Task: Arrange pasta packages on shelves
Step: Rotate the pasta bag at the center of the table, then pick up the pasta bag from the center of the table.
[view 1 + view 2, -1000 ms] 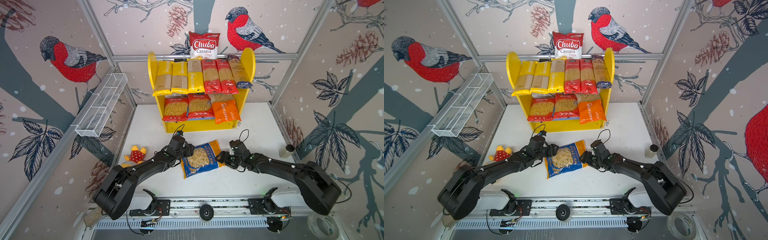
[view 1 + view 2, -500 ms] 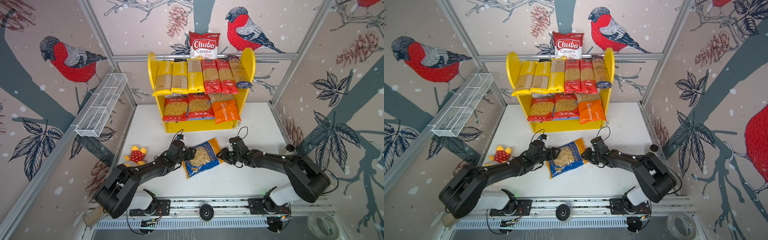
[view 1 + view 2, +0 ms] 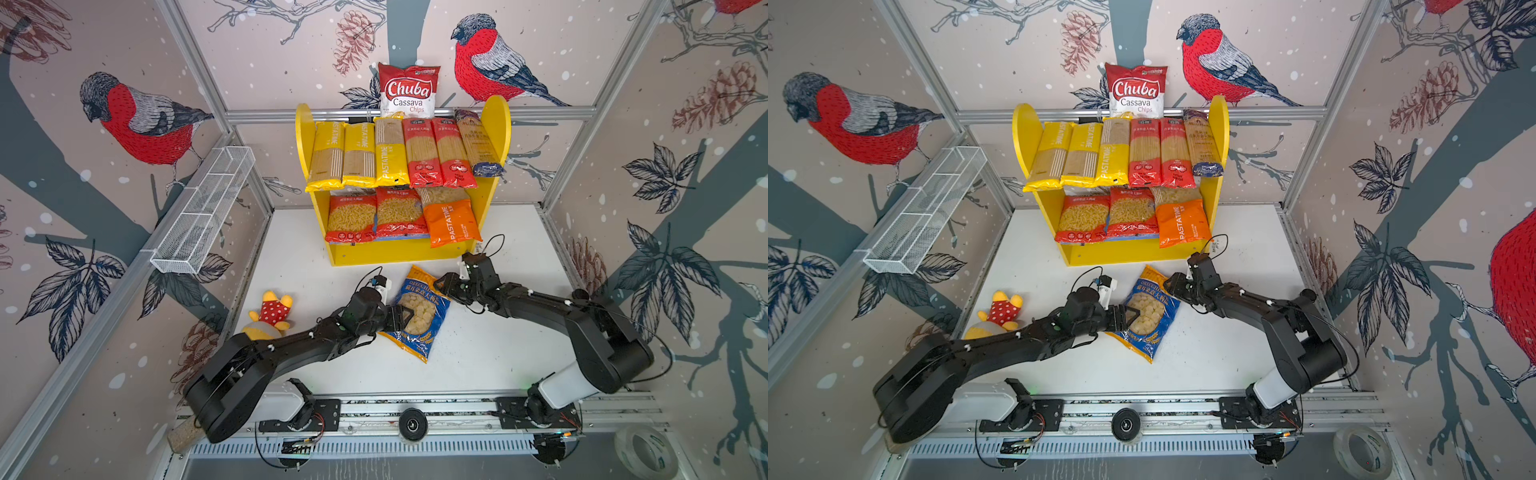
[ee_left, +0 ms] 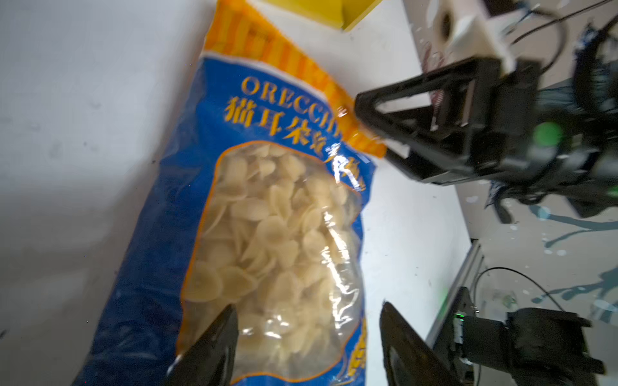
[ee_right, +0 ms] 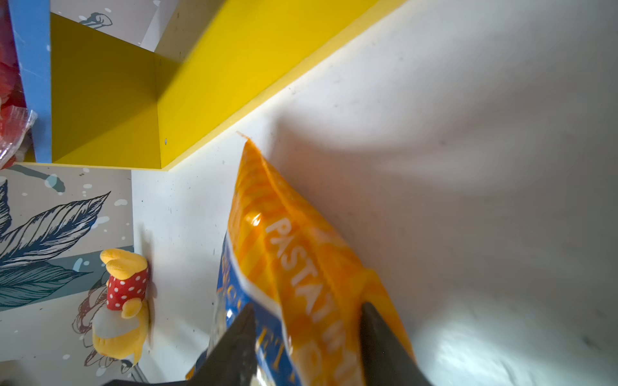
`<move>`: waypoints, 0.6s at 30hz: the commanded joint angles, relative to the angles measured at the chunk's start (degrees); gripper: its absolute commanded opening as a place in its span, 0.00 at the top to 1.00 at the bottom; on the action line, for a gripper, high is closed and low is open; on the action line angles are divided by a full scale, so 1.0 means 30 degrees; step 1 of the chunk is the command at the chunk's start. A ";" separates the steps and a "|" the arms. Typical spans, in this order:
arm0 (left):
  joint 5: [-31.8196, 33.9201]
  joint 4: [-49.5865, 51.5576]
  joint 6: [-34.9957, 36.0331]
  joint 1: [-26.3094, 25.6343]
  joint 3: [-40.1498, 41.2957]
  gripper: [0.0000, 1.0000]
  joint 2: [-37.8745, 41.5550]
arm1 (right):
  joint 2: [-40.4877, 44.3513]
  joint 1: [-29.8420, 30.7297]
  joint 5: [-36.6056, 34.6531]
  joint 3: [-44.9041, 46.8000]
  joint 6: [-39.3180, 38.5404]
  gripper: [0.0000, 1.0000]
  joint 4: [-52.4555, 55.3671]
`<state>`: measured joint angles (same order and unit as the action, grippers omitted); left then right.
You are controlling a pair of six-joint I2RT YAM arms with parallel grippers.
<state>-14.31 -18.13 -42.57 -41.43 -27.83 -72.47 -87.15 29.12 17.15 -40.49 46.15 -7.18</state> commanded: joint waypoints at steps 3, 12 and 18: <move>0.0480 0.0845 0.1401 0.1945 0.0690 0.33 0.1808 | 0.1972 -0.1388 0.0144 0.1263 -0.1266 0.35 0.1720; -0.0684 -0.0602 0.2117 0.3472 0.0456 0.32 -0.0274 | 0.5027 0.0084 0.0880 0.4133 0.1867 0.29 0.1929; -0.3070 -0.0356 0.2402 0.3497 -0.1031 0.27 -0.3927 | 0.5498 0.2474 0.0049 0.5353 0.4402 0.27 0.0222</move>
<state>-18.81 -17.80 -36.82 -30.96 -29.89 -81.67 -70.61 35.55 18.63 -25.41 54.33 -2.83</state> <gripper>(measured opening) 0.729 0.726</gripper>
